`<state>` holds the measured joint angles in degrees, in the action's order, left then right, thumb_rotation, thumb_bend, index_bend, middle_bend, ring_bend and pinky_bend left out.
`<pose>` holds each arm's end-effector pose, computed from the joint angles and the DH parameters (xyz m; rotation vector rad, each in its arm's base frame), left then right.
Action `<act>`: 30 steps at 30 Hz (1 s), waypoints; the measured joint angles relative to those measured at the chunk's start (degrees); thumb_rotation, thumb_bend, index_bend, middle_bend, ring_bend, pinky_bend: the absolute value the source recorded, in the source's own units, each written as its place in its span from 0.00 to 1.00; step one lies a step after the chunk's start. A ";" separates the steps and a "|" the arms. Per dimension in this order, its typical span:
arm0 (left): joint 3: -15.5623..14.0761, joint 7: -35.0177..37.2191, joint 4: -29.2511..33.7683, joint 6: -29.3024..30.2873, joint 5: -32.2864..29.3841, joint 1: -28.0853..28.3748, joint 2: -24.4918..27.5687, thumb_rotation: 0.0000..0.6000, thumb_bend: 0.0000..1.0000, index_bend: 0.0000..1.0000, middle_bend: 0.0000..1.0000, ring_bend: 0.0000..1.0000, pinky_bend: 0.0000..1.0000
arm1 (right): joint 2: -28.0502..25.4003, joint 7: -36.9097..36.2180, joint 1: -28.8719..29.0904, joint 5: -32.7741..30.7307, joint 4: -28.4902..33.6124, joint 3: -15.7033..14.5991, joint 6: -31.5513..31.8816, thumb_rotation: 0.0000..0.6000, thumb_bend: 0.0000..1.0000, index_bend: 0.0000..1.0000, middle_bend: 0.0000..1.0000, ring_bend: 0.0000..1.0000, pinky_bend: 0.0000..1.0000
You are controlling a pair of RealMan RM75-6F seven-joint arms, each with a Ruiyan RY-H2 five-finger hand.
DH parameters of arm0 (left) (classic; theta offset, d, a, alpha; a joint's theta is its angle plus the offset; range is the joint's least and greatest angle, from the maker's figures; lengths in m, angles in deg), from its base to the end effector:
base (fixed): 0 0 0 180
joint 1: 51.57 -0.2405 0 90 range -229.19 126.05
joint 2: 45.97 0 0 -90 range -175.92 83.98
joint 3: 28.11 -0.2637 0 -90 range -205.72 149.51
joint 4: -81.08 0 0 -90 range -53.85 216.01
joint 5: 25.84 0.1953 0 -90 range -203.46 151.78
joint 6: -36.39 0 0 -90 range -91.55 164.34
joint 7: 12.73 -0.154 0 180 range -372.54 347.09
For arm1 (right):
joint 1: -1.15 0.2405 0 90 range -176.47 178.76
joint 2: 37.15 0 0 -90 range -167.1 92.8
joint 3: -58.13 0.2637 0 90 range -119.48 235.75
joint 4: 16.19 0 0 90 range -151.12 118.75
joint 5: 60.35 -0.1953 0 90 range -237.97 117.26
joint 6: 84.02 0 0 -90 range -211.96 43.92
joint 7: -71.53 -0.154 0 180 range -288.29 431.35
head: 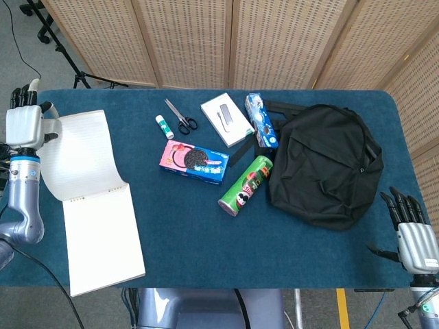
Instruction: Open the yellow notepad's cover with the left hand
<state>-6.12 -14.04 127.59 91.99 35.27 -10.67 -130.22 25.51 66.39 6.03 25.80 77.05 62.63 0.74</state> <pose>-0.2788 0.4585 0.1823 -1.2013 -0.7441 -0.8811 -0.3078 -0.1959 0.1859 1.3479 -0.9451 0.9887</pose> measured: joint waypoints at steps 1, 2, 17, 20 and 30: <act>0.36 -0.30 -1.63 -1.09 -0.88 0.68 -0.73 1.00 0.34 0.41 0.00 0.00 0.00 | 0.08 0.26 0.04 -0.12 0.03 0.03 -0.07 1.00 0.13 0.02 0.00 0.00 0.00; 0.71 -0.68 -2.94 -2.23 -1.83 1.32 -1.39 1.00 0.20 0.23 0.00 0.00 0.00 | 0.13 0.38 0.06 -0.21 0.05 0.04 -0.13 1.00 0.13 0.02 0.00 0.00 0.00; 2.22 1.88 -0.56 -1.03 -2.87 1.08 -0.83 1.00 0.00 0.00 0.00 0.00 0.00 | 0.30 0.81 0.12 0.07 0.27 -0.22 -0.29 1.00 0.13 0.02 0.00 0.00 0.00; 1.67 3.15 2.11 1.06 -1.65 -0.39 0.77 1.00 0.00 0.00 0.00 0.00 0.00 | 0.19 0.66 0.03 0.40 0.47 -0.31 0.01 1.00 0.13 0.02 0.00 0.00 0.00; -5.17 5.81 25.60 9.13 5.68 -11.58 11.72 1.00 0.00 0.00 0.00 0.00 0.00 | -0.22 0.47 -0.46 1.18 0.86 -0.39 1.32 1.00 0.13 0.02 0.00 0.00 0.00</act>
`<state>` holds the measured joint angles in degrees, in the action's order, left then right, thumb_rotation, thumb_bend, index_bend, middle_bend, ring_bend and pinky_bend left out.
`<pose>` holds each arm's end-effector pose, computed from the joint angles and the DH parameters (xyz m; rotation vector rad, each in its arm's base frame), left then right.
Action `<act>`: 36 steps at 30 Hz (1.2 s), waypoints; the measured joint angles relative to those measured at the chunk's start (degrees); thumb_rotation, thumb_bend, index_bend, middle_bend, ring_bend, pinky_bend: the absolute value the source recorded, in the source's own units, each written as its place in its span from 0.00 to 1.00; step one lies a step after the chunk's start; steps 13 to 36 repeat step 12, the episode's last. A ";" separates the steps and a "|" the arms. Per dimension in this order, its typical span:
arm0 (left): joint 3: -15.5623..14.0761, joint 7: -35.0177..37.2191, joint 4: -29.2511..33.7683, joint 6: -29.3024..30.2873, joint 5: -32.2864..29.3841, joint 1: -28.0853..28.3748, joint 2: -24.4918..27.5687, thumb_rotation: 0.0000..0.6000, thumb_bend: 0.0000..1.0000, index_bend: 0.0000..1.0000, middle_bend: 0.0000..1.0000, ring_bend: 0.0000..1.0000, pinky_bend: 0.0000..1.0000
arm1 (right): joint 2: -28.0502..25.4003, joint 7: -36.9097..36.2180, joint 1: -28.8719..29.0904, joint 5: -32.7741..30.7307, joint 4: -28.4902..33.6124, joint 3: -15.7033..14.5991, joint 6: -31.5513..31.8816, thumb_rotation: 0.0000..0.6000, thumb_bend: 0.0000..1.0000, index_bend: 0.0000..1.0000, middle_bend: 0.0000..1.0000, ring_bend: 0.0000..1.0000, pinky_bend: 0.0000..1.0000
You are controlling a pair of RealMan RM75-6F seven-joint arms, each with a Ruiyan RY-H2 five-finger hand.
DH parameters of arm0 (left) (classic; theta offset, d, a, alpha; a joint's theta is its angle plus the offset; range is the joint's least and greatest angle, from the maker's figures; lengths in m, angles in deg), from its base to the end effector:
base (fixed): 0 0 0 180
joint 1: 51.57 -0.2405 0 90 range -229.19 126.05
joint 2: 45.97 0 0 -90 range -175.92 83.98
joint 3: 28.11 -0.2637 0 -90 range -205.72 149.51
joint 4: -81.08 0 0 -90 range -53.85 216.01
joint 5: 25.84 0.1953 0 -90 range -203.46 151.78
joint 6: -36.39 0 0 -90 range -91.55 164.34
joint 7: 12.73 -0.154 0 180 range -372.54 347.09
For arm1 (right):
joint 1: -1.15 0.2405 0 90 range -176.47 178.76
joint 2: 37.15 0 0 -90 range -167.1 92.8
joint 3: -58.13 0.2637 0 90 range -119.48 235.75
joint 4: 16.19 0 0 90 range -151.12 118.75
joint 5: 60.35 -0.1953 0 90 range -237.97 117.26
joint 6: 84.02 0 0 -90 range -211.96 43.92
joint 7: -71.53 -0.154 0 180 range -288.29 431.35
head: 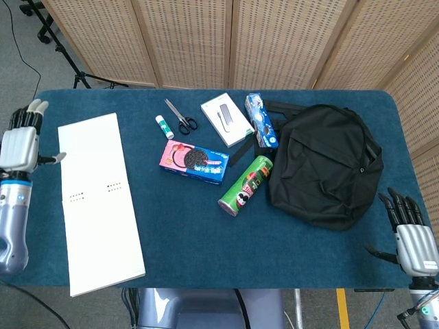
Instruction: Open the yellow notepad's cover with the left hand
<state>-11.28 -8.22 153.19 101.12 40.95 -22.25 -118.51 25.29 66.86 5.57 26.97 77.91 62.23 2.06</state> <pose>-0.2849 0.3774 0.1833 -1.2859 -0.8741 -1.0073 -0.3031 -0.1917 0.1867 1.3531 -0.9318 1.0045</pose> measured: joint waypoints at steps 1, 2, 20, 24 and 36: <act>-1.06 0.19 2.39 1.05 0.96 -1.42 1.02 1.00 0.00 0.00 0.00 0.00 0.00 | 0.07 0.31 -0.06 -0.11 0.02 0.09 0.18 1.00 0.13 0.02 0.00 0.00 0.00; -2.23 0.40 4.60 2.22 2.03 -2.92 1.96 1.00 0.00 0.00 0.00 0.00 0.00 | 0.14 0.52 -0.10 -0.21 0.07 0.18 0.32 1.00 0.13 0.02 0.00 0.00 0.00; -14.19 0.33 16.07 17.80 14.09 -17.08 3.93 1.00 0.00 0.00 0.00 0.00 0.00 | 0.16 0.56 -0.14 0.07 0.50 0.32 0.69 1.00 0.13 0.02 0.00 0.00 0.00; -14.19 0.33 16.07 17.80 14.09 -17.08 3.93 1.00 0.00 0.00 0.00 0.00 0.00 | 0.16 0.56 -0.14 0.07 0.50 0.32 0.69 1.00 0.13 0.02 0.00 0.00 0.00; -14.19 0.33 16.07 17.80 14.09 -17.08 3.93 1.00 0.00 0.00 0.00 0.00 0.00 | 0.16 0.56 -0.14 0.07 0.50 0.32 0.69 1.00 0.13 0.02 0.00 0.00 0.00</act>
